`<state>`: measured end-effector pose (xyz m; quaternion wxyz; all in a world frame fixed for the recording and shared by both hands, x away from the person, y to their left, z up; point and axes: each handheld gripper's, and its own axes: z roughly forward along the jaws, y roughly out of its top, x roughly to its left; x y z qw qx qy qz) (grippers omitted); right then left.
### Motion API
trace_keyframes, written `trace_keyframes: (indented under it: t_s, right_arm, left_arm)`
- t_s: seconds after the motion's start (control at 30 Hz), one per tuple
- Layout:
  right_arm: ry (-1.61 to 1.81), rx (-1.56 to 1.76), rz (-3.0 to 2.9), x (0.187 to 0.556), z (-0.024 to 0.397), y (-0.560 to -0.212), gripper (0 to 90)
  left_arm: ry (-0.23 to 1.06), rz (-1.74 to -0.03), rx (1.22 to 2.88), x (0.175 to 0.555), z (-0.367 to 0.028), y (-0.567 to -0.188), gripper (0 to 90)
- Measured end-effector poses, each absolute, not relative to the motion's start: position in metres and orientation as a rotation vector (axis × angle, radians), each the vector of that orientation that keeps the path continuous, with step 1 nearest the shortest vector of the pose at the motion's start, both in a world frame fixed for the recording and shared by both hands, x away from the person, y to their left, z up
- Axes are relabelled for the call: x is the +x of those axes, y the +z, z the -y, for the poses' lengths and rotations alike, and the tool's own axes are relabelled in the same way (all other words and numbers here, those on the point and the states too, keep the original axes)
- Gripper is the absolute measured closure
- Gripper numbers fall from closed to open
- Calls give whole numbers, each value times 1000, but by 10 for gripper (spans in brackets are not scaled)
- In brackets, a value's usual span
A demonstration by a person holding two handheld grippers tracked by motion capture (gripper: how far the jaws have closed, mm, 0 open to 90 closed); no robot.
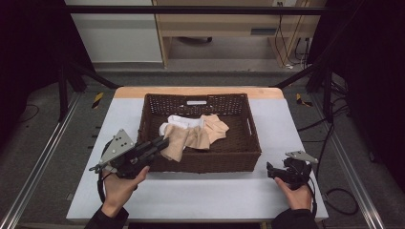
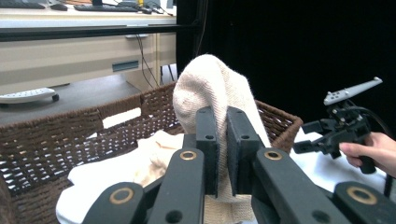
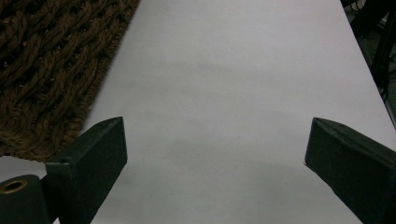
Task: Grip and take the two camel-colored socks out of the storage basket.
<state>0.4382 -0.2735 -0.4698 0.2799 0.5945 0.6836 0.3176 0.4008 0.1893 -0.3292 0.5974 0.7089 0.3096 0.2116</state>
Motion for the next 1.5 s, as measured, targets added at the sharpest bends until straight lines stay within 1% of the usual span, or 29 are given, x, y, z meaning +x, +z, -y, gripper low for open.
trace_keyframes:
  t_s: [0.33,0.37,0.47,0.6,0.63,0.83,0.93,1.03,1.07,1.13,1.3,1.4,1.5]
  right_arm:
    - [853,1595,-1833,437,273,-470,59]
    - [855,1595,-1830,437,273,-470,59]
    - [856,1596,-1829,437,273,-470,58]
    - [858,1597,-1829,437,273,-470,58]
    - [858,1597,-1829,437,273,-470,58]
    - [863,1595,-1831,437,273,-469,58]
    - [864,1596,-1832,436,273,-469,58]
    - [862,1597,-1837,436,272,-469,58]
    - [862,1598,-1837,436,272,-469,58]
    - [860,1596,-1838,436,272,-469,58]
    - [862,1599,-1838,436,272,-469,58]
    - [862,1597,-1839,436,272,-469,57]
    - [858,1592,-1846,437,272,-470,57]
  left_arm:
    - [444,-697,1735,389,-181,-353,839]
    - [442,-695,1768,386,-179,-358,839]
    - [434,-693,1795,384,-176,-366,838]
    - [410,-707,1812,382,-175,-375,838]
    - [387,-719,1836,382,-174,-382,839]
    - [360,-732,1904,378,-169,-399,838]
    - [359,-740,1931,378,-167,-406,838]
    - [339,-751,2009,381,-161,-425,838]
    - [339,-751,2009,381,-161,-425,838]
    - [308,-767,2055,384,-156,-438,838]
    - [286,-783,2098,387,-152,-450,835]
    - [301,-781,2109,389,-151,-454,812]
    - [303,-776,2120,389,-150,-455,758]
